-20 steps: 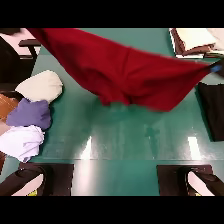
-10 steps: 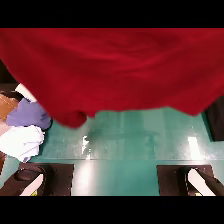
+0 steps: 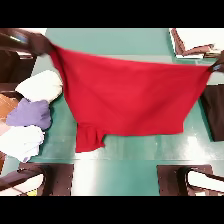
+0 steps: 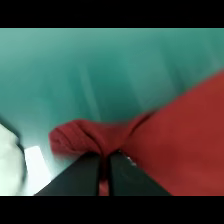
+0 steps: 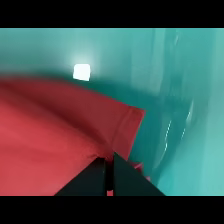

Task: Fold the shirts.

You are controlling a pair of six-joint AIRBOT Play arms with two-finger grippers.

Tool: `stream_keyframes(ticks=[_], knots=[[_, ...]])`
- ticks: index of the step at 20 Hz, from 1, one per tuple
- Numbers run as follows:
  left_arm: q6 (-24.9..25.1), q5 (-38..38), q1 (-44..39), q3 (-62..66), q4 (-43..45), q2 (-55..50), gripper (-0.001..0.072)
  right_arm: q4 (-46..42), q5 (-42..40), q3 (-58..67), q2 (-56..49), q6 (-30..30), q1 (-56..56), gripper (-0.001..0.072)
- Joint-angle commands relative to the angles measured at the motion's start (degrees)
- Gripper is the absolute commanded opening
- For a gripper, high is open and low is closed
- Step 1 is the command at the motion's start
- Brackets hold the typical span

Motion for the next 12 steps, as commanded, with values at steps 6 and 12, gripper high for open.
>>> stream_keyframes(ticks=[6, 12], knots=[[0.79, 14.88, 0.44, -3.63, -0.04, -18.82, 0.0214, -1.11, -7.61, 6.29, -18.91, 0.04, 4.02, 0.0291], [-1.62, -4.72, 9.27, -1.53, -0.02, -13.97, 0.0542, 4.76, -0.7, 3.08, -13.11, -3.87, 1.4, 0.039]])
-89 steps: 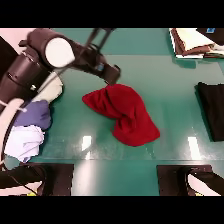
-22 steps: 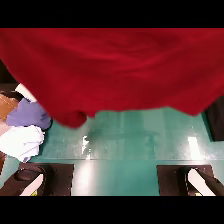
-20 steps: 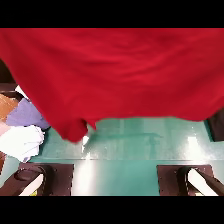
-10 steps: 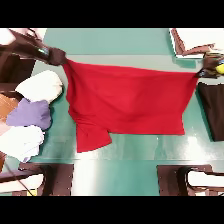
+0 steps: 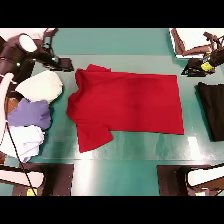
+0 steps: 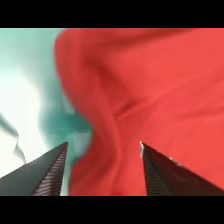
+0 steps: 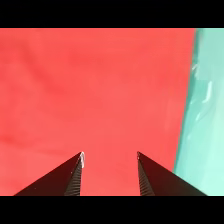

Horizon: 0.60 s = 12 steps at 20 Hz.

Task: Fold the shirts.

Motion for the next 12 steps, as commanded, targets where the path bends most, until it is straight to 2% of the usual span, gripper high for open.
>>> stream_keyframes(ticks=[1, 5, 8, 12], knots=[[-0.85, -8.7, 5.18, -4.0, 0.15, 4.79, 0.0542, 4.66, 1.86, -7.48, 5.66, -2.08, -1.95, 0.039], [-0.9, -4.81, 6.75, -26.38, -0.15, 16.46, 0.0542, 6.67, -3.52, -26.86, 17.99, -2.19, -4.26, 0.039], [-0.83, -0.24, 6.75, -42.14, -5.46, 21.99, 0.0542, 6.64, -7.23, -37.51, 25.33, -2.19, -4.24, 0.039], [1.36, 4.46, 6.29, -50.58, -13.75, 22.45, 0.0542, 6.64, -9.22, -44.13, 31.23, -2.14, -4.24, 0.039]])
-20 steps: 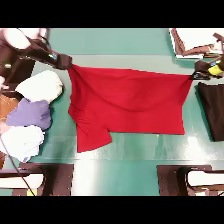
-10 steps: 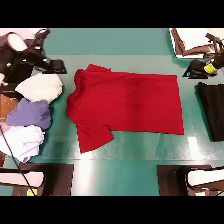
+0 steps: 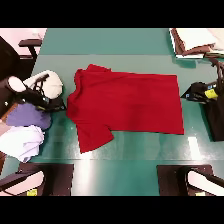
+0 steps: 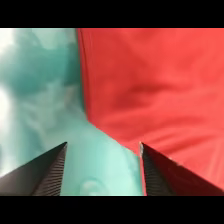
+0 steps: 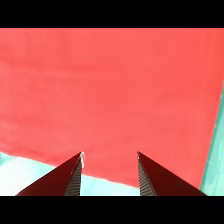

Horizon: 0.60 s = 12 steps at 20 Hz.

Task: Fold the shirts.

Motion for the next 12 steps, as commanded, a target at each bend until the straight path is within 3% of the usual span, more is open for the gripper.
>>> stream_keyframes(ticks=[1, 7, 12], knots=[[2.23, 5.16, -1.07, -8.17, -6.64, 1.46, 0.0542, 0.33, -2.69, -6.91, 5.81, -0.07, -0.13, 0.039], [1.09, 11.56, -6.19, -10.16, -7.19, 1.33, 0.0541, 0.13, -2.86, -7.37, 8.74, -0.07, -0.15, 0.039], [0.66, 10.6, -6.19, -10.21, -6.93, 1.33, 0.054, -0.35, -1.57, -7.37, 9.07, -0.07, -0.15, 0.039]])
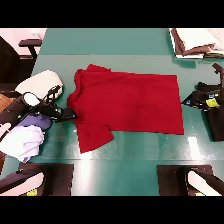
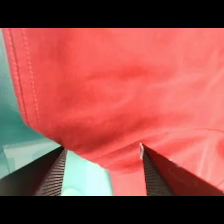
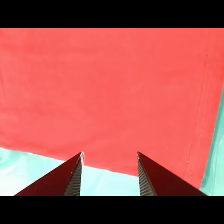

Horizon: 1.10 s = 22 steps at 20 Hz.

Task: Fold the shirts.

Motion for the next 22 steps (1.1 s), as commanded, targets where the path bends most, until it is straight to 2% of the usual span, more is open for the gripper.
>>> stream_keyframes(ticks=[1, 3, 4, 7, 8, 11, 13, 16, 17, 18, 22], knots=[[-0.42, 1.18, -0.28, -0.26, -0.28, 0.04, 0.0518, -0.24, 0.63, -0.15, 0.35, 0.0, -0.02, 0.039], [-0.26, 1.66, -0.28, -0.26, -0.28, 0.04, 0.0136, -0.26, 0.85, -0.15, 0.35, 0.0, -0.02, 0.039], [-0.2, 1.2, -0.28, -0.26, -0.07, 0.04, 0.0062, -0.33, 0.83, -0.15, 0.35, 0.0, -0.02, 0.039], [-0.24, 0.48, -0.28, -0.26, 0.22, 0.04, 0.006, -1.88, 2.23, -0.2, 0.28, 0.0, -1.53, 0.039], [-0.22, 0.52, -0.28, -0.24, 0.24, 0.04, 0.0031, -1.92, 3.65, -0.33, 0.11, 0.0, -3.41, 0.039], [-0.17, 0.59, -0.28, 0.63, 0.2, 0.07, 0.0031, -5.81, 5.29, -6.86, 2.08, 0.0, -11.74, 0.0394], [0.2, 0.72, -0.28, 1.55, 0.11, 0.57, 0.0031, -8.41, 4.9, -14.71, 3.65, -0.02, -18.21, 0.0562], [0.17, 0.79, -0.28, 2.49, -0.13, 0.83, 0.0031, -2.19, 0.55, -26.56, 2.54, -4.39, -26.97, 0.0539], [0.17, 0.76, -0.28, 2.51, -0.13, 0.83, 0.0031, 0.96, -1.01, -28.98, 1.42, -6.12, -28.41, 0.0478], [0.17, 0.68, -0.28, 2.51, -0.13, 0.83, 0.0031, 4.04, -2.84, -30.69, 0.04, -7.61, -28.96, 0.0456], [0.15, 0.63, -0.28, 2.51, -0.15, 0.83, 0.0031, 12.15, -11.15, -31.43, -5.09, -8.92, -24.5, 0.045]])
